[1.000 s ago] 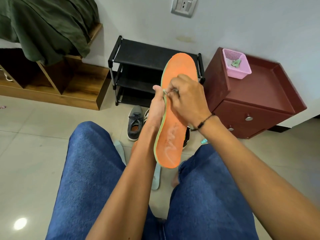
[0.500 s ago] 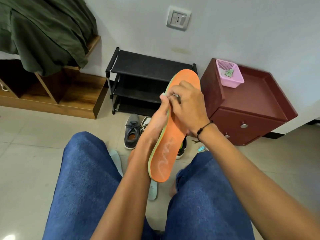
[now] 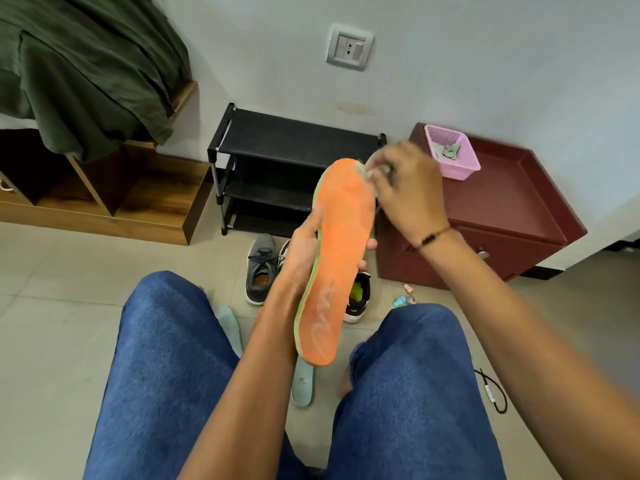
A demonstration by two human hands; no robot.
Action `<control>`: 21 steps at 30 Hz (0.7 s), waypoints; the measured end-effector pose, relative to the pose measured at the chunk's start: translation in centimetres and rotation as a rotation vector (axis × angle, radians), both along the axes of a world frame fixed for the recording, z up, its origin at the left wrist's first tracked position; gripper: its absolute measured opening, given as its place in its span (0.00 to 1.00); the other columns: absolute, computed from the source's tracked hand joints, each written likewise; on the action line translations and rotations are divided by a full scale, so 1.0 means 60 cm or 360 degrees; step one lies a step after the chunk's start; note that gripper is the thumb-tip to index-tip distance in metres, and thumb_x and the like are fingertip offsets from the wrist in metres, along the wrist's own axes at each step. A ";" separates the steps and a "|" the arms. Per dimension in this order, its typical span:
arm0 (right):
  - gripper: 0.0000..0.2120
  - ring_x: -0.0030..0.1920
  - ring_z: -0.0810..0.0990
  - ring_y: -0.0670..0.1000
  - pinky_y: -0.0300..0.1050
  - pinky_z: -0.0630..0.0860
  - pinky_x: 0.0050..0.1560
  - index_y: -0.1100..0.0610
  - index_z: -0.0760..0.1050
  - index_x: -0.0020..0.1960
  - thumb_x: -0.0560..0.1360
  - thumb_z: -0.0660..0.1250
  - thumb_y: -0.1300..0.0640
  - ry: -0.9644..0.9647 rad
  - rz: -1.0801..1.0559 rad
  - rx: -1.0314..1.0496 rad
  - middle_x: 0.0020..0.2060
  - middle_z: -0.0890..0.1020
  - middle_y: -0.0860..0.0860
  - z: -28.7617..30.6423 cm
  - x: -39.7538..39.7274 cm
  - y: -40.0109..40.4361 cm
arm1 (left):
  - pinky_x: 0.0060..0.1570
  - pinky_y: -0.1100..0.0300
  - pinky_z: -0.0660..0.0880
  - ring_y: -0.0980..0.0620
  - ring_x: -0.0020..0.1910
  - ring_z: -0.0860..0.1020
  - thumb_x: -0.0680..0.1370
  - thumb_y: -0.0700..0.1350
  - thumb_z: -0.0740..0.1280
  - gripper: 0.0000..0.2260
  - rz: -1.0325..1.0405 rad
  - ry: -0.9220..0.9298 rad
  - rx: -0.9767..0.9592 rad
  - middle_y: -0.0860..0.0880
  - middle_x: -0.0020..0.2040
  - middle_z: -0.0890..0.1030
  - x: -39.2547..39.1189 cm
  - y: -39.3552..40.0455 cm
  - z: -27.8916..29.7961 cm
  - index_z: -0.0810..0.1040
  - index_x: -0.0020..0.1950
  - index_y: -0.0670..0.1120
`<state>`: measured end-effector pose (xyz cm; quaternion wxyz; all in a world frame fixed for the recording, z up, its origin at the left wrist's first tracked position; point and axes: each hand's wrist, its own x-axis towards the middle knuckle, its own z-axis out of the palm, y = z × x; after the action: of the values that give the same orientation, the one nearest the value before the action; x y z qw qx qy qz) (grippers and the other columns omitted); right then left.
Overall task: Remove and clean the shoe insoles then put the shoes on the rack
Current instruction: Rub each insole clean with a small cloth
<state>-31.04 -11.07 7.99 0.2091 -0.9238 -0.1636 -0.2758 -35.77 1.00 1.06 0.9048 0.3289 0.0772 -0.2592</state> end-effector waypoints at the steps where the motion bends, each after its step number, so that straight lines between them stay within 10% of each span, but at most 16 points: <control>1: 0.05 0.38 0.77 0.56 0.46 0.69 0.39 0.59 0.78 0.40 0.69 0.63 0.62 0.0022 0.0156 -0.0044 0.38 0.77 0.56 -0.013 -0.035 0.008 | 0.29 0.60 0.77 0.45 0.32 0.81 0.80 0.60 0.50 0.27 0.0056 -0.0004 0.0028 0.40 0.41 0.81 0.001 0.003 0.000 0.74 0.58 0.38; 5: 0.09 0.31 0.73 0.57 0.48 0.70 0.25 0.60 0.73 0.39 0.71 0.56 0.58 0.0223 0.0443 -0.0363 0.34 0.74 0.55 -0.079 -0.139 0.033 | 0.49 0.55 0.77 0.43 0.46 0.80 0.81 0.55 0.53 0.24 0.0175 0.0052 0.0215 0.39 0.47 0.81 0.001 0.001 0.001 0.75 0.59 0.37; 10: 0.09 0.30 0.74 0.59 0.44 0.65 0.25 0.61 0.72 0.35 0.69 0.57 0.60 0.0086 0.0325 -0.0474 0.31 0.72 0.57 -0.057 -0.055 0.019 | 0.27 0.64 0.77 0.53 0.26 0.80 0.83 0.51 0.52 0.20 0.0189 -0.0175 0.0363 0.47 0.27 0.80 0.000 -0.005 0.003 0.75 0.44 0.40; 17: 0.06 0.45 0.76 0.59 0.48 0.68 0.43 0.63 0.77 0.43 0.73 0.61 0.64 0.0203 -0.0081 -0.0302 0.43 0.77 0.58 -0.021 0.029 0.002 | 0.31 0.56 0.77 0.42 0.37 0.80 0.78 0.60 0.51 0.30 -0.0093 -0.0184 0.0002 0.38 0.50 0.77 -0.015 -0.002 0.016 0.64 0.71 0.40; 21: 0.11 0.36 0.76 0.59 0.48 0.71 0.36 0.63 0.75 0.36 0.71 0.57 0.59 -0.0033 0.0192 -0.0097 0.35 0.76 0.59 -0.026 -0.042 0.014 | 0.32 0.53 0.79 0.43 0.38 0.82 0.81 0.59 0.48 0.26 0.0090 -0.0096 0.0112 0.41 0.44 0.83 -0.005 0.004 0.008 0.73 0.61 0.40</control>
<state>-33.57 -10.24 6.44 0.1953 -0.9153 -0.2296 -0.2671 -36.08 1.22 1.54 0.9015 0.3659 0.0683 -0.2207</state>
